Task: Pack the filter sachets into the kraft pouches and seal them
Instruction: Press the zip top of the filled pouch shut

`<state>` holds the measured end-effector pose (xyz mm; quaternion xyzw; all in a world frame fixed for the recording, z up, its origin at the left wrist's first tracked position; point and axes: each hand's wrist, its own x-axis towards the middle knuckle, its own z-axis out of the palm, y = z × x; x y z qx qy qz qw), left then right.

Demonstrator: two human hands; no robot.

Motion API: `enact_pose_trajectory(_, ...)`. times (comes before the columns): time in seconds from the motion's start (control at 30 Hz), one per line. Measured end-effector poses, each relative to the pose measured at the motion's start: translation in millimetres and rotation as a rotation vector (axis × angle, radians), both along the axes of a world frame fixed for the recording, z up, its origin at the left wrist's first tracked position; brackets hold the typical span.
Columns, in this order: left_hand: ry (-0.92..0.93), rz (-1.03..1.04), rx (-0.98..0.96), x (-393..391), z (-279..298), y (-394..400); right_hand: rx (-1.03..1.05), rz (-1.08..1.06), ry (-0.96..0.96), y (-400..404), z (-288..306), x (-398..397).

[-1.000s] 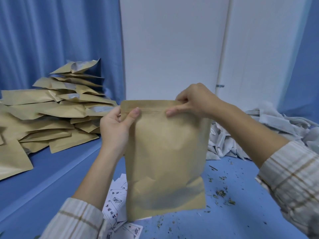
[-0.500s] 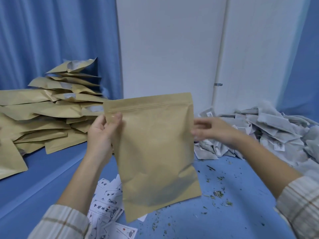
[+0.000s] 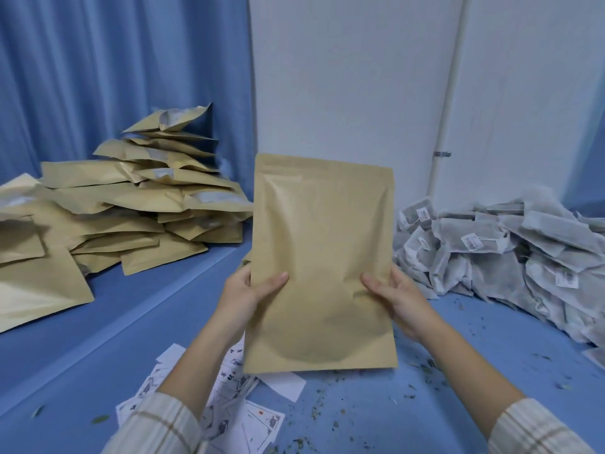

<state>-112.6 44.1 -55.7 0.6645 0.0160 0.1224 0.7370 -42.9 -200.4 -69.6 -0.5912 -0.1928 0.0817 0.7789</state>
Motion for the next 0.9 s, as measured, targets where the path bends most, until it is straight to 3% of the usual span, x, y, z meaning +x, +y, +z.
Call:
enact_pose_trajectory(0.17,0.152,-0.162,0.094,-22.4,24.1,64.3,0.08,0.033,0.018,46.7,19.2,-5.3)
enact_pose_trajectory(0.23,0.193,-0.138,0.069,-38.1,19.4,96.2,0.147,0.081,0.067,73.6,21.3,-7.9)
enact_pose_trajectory(0.33,0.085,-0.039,-0.324,-60.4,6.2,140.8,0.166,0.107,0.142,137.2,25.5,-5.8)
enact_pose_trajectory(0.43,-0.242,-0.03,-0.821,-68.2,7.0,180.0,0.277,0.173,0.21,256.5,69.7,-0.8)
enact_pose_trajectory(0.5,-0.354,0.043,-0.936,-62.1,18.5,199.9,0.282,0.355,0.303,351.8,120.8,-9.6)
enact_pose_trajectory(0.63,-0.3,0.206,-0.767,-49.1,44.3,226.9,-0.039,0.488,0.382,462.4,158.0,-41.9)
enact_pose_trajectory(0.77,-0.217,0.229,-0.734,-34.1,41.5,230.8,-0.107,0.44,0.317,461.8,117.7,-29.5)
enact_pose_trajectory(0.83,-0.125,0.234,-0.668,-19.3,31.4,219.7,-0.22,0.362,0.192,442.9,99.8,-17.1)
enact_pose_trajectory(0.9,-0.041,0.225,-0.598,-1.8,18.4,202.7,-0.409,0.25,-0.062,417.3,81.9,-1.7)
